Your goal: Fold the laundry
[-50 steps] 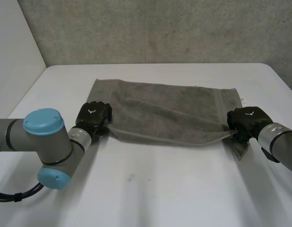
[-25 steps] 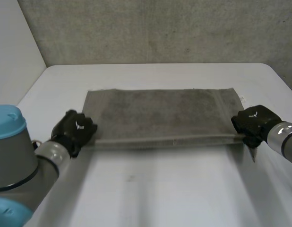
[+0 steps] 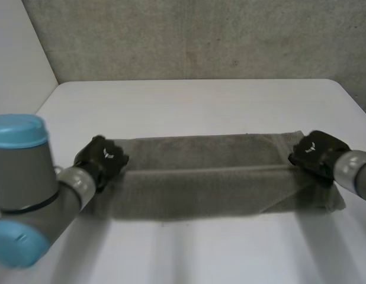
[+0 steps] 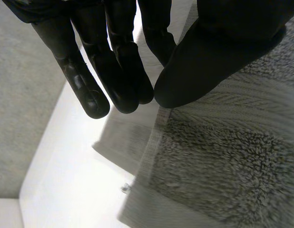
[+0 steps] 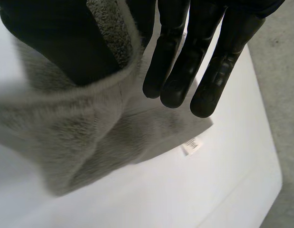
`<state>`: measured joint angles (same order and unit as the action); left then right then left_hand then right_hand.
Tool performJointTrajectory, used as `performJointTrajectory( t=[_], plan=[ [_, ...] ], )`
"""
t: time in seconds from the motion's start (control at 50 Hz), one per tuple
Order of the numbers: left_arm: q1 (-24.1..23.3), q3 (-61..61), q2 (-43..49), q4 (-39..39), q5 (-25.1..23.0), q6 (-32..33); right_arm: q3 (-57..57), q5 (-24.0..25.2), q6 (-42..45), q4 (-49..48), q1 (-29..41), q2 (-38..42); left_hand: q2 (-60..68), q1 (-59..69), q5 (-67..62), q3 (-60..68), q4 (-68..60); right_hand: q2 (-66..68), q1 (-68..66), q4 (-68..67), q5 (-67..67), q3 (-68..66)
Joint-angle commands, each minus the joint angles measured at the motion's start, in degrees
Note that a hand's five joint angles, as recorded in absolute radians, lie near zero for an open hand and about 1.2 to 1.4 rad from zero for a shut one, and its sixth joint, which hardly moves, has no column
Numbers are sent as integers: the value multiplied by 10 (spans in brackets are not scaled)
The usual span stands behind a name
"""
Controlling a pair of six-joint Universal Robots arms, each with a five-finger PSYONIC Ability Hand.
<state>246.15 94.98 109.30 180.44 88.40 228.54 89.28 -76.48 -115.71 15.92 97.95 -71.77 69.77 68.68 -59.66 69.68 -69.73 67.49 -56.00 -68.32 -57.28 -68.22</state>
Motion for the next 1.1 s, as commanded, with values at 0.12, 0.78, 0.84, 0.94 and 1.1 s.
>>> performJointTrajectory(
  t=[0.12, 0.78, 0.84, 0.94, 1.1],
  plan=[
    [-1, -224, 225, 143, 0, -1, -165, -68, -3, -282, 60, 237, 102, 113, -103, 103, -103, 125, -240, -117, -127, -118],
    [-4, -340, 316, 163, 5, -1, -235, 2, -125, -401, 53, 311, -412, -401, 411, -411, 412, -575, 460, 583, 573, 582],
    [-4, -329, 290, 163, 5, -2, -235, 12, -176, -383, 51, 288, -412, -401, 411, -411, 412, -575, 460, 583, 573, 582],
    [-2, -303, 246, 164, 5, -6, -244, 68, -247, -329, 27, 269, -412, -401, 411, -411, 412, -575, 460, 583, 573, 582],
    [-2, -226, 180, 164, 3, -9, -283, 135, -281, -258, -17, 276, -412, -401, 411, -411, 412, -575, 460, 583, 573, 582]
  ],
)
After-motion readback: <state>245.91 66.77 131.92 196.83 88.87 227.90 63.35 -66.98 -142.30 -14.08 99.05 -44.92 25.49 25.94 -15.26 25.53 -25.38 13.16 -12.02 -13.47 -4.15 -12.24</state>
